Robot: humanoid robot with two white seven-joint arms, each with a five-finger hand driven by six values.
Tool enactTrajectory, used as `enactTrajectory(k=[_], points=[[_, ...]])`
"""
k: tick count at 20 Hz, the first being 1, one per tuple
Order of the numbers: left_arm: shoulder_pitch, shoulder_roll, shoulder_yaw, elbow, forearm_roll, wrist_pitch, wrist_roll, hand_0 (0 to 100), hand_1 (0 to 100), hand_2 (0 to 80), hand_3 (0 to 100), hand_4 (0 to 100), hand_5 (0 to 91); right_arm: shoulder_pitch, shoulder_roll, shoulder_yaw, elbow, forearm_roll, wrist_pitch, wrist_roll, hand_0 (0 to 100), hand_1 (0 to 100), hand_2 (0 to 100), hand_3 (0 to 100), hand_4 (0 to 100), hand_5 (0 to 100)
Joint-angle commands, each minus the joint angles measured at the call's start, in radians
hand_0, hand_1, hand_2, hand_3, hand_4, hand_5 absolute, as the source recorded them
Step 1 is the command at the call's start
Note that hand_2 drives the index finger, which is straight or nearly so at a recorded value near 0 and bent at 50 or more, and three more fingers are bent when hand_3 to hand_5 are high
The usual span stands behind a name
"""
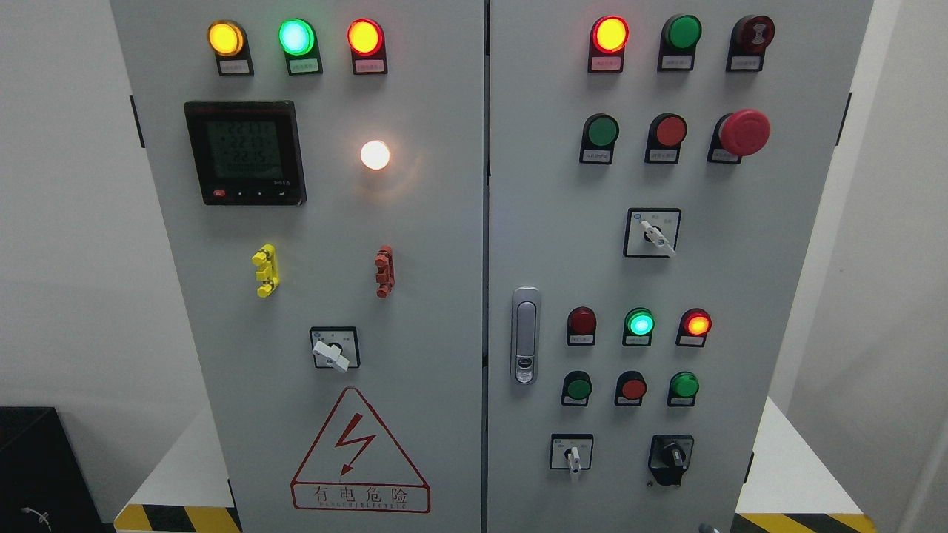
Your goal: Flip black knob to close circuit
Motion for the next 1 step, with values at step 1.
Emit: enactTrajectory(k=[1], points=[[0.0,0.0,-0.02,0.021,-0.021,-0.002,0.0,12,56,0.0,0,0,0.0,0.027,-0.002,0.041,-0.012,-0.018,0.0,0.004,0,11,0,0,0,0]])
